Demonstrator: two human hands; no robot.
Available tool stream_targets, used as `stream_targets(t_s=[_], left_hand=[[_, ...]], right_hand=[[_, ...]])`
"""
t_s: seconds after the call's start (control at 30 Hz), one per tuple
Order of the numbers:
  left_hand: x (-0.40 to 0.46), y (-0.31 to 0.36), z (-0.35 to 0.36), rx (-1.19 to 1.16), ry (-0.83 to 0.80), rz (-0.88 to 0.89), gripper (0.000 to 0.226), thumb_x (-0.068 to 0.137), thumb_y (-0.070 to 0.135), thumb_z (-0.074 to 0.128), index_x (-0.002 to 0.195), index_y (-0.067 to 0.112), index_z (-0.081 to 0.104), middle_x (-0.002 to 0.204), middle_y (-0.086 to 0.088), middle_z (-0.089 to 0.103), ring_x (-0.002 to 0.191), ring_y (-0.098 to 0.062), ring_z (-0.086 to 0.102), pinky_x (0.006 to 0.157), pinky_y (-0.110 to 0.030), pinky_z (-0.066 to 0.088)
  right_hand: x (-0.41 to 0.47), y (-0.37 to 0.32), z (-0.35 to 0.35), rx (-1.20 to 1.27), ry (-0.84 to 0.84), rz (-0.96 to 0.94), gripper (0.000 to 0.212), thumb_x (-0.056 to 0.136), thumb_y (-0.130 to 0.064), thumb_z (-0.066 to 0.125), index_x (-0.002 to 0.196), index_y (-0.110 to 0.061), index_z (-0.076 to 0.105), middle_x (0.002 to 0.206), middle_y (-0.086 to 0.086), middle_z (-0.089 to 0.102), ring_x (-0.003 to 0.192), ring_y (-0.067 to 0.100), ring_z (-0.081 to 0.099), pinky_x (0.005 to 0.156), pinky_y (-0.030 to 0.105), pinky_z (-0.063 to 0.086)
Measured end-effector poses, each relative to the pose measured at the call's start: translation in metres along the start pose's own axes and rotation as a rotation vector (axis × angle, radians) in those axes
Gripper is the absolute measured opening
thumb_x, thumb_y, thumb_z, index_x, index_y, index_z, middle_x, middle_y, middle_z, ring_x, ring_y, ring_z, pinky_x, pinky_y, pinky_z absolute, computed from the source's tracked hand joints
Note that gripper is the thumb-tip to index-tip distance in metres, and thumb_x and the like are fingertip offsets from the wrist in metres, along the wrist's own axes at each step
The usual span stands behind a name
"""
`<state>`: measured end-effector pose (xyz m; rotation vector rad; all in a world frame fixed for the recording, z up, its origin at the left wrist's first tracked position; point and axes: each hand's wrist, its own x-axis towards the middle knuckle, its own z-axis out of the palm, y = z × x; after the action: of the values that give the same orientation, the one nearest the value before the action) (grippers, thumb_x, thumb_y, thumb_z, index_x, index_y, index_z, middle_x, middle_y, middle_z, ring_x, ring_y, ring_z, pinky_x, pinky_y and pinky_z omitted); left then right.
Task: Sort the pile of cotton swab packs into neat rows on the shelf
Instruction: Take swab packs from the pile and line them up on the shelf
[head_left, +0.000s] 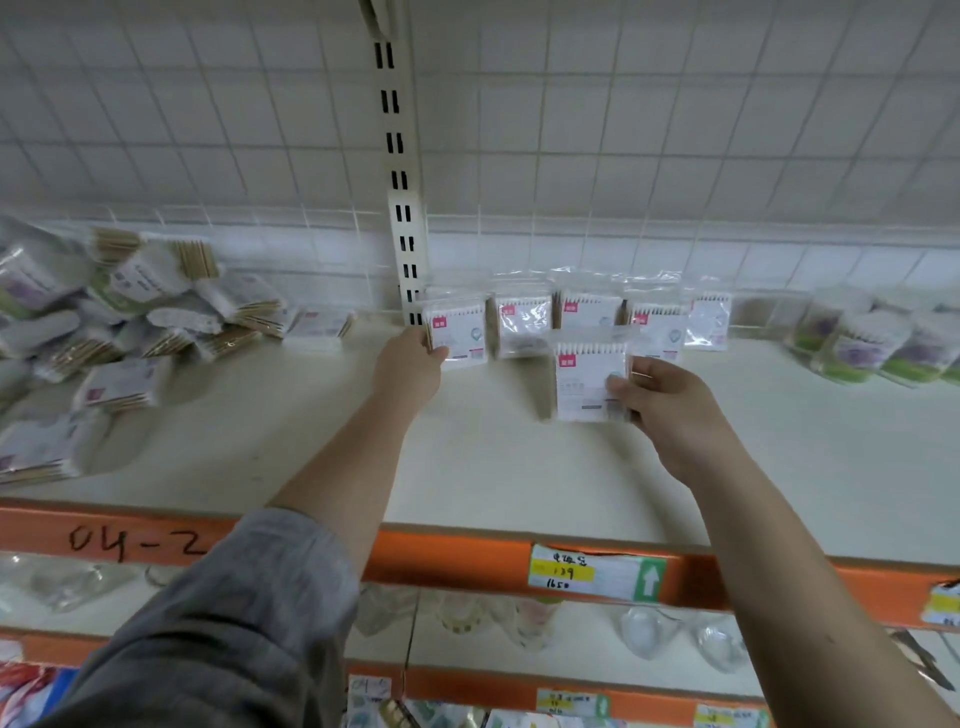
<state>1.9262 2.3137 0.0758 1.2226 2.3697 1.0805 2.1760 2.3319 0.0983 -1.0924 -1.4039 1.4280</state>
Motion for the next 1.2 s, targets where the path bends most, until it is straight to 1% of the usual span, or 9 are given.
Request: stream_targets(t_s=[0.2, 0.37, 0.43, 0.57, 0.67, 0.73, 0.87, 0.97, 1.2], left_hand=[[0.017, -0.004, -0.002, 0.010, 0.006, 0.009, 0.024, 0.090, 0.023, 0.060, 0.106, 0.005, 0.060, 0.107, -0.011, 0.065, 0.098, -0.028, 0.059, 0.075, -0.028, 0.040], [0.022, -0.008, -0.003, 0.006, 0.023, 0.028, 0.024, 0.088, 0.025, 0.062, 0.104, 0.008, 0.059, 0.102, -0.006, 0.064, 0.095, -0.024, 0.059, 0.075, -0.028, 0.041], [0.022, -0.010, -0.005, 0.011, 0.035, 0.026, 0.026, 0.087, 0.027, 0.063, 0.106, 0.009, 0.058, 0.106, -0.007, 0.065, 0.096, -0.025, 0.060, 0.075, -0.029, 0.042], [0.015, -0.014, -0.014, -0.020, 0.066, -0.006, 0.030, 0.089, 0.028, 0.059, 0.114, 0.011, 0.057, 0.111, -0.008, 0.065, 0.090, -0.024, 0.059, 0.073, -0.025, 0.040], [0.008, -0.016, -0.025, 0.014, 0.098, -0.023, 0.035, 0.091, 0.029, 0.057, 0.121, 0.011, 0.056, 0.116, -0.006, 0.064, 0.100, -0.018, 0.056, 0.077, -0.019, 0.031], [0.002, -0.019, -0.033, 0.025, 0.121, -0.041, 0.036, 0.090, 0.032, 0.057, 0.120, 0.012, 0.057, 0.116, -0.005, 0.064, 0.100, -0.018, 0.057, 0.078, -0.021, 0.033], [-0.014, -0.025, -0.046, 0.036, 0.181, -0.076, 0.033, 0.090, 0.031, 0.056, 0.118, 0.012, 0.059, 0.114, -0.006, 0.065, 0.101, -0.020, 0.058, 0.082, -0.023, 0.035], [-0.029, -0.030, -0.055, 0.044, 0.220, -0.097, 0.031, 0.090, 0.029, 0.056, 0.116, 0.012, 0.060, 0.113, -0.008, 0.066, 0.107, -0.022, 0.057, 0.086, -0.024, 0.037], [-0.062, -0.045, -0.078, 0.030, 0.317, -0.186, 0.029, 0.093, 0.027, 0.053, 0.117, 0.013, 0.059, 0.112, -0.006, 0.064, 0.099, -0.021, 0.057, 0.079, -0.024, 0.034]], right_hand=[[0.022, -0.003, 0.004, -0.035, 0.034, 0.006, 0.018, 0.090, -0.003, 0.058, 0.107, -0.005, 0.062, 0.094, 0.005, 0.068, 0.077, 0.014, 0.064, 0.070, 0.019, 0.050], [0.037, -0.007, 0.014, -0.062, 0.027, 0.001, 0.018, 0.088, -0.004, 0.063, 0.105, -0.006, 0.058, 0.100, 0.013, 0.064, 0.085, 0.020, 0.062, 0.091, 0.035, 0.049], [0.044, -0.009, 0.020, -0.076, 0.003, -0.002, 0.015, 0.087, -0.004, 0.064, 0.099, -0.010, 0.058, 0.096, 0.014, 0.060, 0.081, 0.019, 0.060, 0.094, 0.036, 0.047], [0.062, -0.008, 0.032, -0.167, -0.035, -0.015, 0.025, 0.086, -0.006, 0.066, 0.110, -0.001, 0.062, 0.100, 0.015, 0.063, 0.083, 0.022, 0.060, 0.090, 0.036, 0.051], [0.074, -0.004, 0.041, -0.220, -0.048, -0.027, 0.007, 0.085, -0.005, 0.066, 0.090, -0.008, 0.062, 0.082, 0.003, 0.057, 0.071, 0.014, 0.057, 0.081, 0.029, 0.050], [0.081, 0.001, 0.047, -0.265, -0.020, -0.037, 0.014, 0.084, -0.005, 0.068, 0.078, -0.014, 0.058, 0.075, -0.003, 0.055, 0.066, 0.009, 0.054, 0.085, 0.033, 0.049], [0.088, 0.010, 0.054, -0.353, 0.050, -0.038, 0.015, 0.084, -0.011, 0.069, 0.097, -0.005, 0.066, 0.092, 0.004, 0.065, 0.083, 0.017, 0.063, 0.095, 0.038, 0.050], [0.085, 0.013, 0.056, -0.484, 0.116, -0.109, 0.026, 0.083, -0.018, 0.069, 0.105, -0.005, 0.066, 0.100, 0.005, 0.070, 0.095, 0.020, 0.065, 0.091, 0.031, 0.049], [0.062, 0.006, 0.071, -0.504, 0.204, -0.336, 0.017, 0.081, -0.007, 0.063, 0.097, -0.010, 0.058, 0.085, 0.004, 0.056, 0.075, 0.016, 0.050, 0.066, 0.016, 0.035]])
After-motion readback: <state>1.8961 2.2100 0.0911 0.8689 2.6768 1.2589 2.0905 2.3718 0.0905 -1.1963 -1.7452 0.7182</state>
